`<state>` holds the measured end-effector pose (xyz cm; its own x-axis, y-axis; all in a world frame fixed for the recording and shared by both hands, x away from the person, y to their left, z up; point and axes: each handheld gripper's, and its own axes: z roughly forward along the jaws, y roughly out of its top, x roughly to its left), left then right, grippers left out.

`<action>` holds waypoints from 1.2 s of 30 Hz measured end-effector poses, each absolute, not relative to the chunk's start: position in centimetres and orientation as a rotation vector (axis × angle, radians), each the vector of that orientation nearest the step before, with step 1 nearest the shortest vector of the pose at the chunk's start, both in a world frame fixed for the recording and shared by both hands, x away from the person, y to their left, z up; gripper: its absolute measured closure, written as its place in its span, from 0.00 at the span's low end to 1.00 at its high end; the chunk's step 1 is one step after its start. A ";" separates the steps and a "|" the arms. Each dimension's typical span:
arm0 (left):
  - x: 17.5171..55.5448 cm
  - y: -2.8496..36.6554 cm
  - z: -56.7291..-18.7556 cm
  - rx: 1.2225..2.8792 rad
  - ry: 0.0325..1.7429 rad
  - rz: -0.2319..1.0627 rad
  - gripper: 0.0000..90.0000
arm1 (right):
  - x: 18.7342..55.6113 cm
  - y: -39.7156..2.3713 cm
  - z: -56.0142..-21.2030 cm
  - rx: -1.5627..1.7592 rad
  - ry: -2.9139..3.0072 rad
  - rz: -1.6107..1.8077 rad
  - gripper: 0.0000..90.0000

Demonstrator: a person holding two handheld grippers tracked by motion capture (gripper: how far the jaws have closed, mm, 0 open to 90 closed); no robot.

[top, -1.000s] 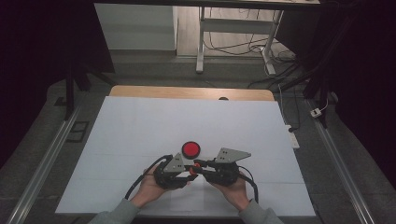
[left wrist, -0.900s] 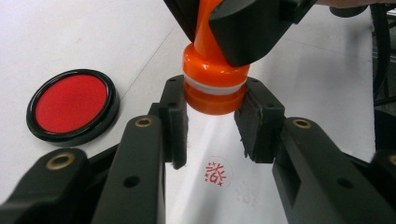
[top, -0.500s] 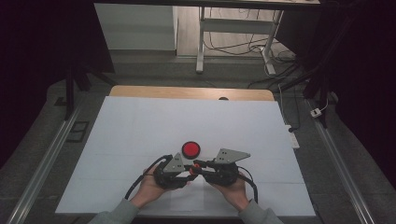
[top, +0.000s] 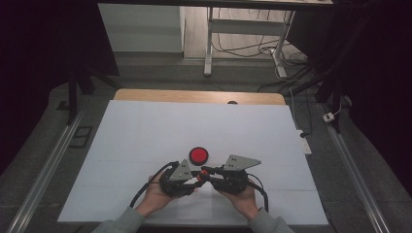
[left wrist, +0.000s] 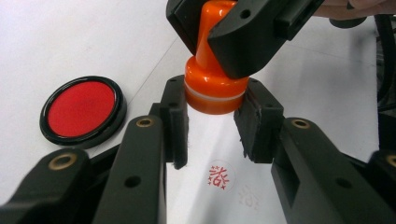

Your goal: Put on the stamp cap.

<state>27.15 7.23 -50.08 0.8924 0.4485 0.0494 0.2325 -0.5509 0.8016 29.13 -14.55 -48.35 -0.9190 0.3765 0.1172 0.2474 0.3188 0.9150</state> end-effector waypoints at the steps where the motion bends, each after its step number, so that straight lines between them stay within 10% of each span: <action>1: 27.1 7.2 -50.1 2.171 0.486 0.313 0.73 | 29.1 -14.6 -48.4 0.586 2.451 1.671 0.80; 36: 26.8 7.2 -50.1 2.196 0.457 0.345 0.73 | 28.9 -14.7 -48.9 0.597 2.434 1.711 0.81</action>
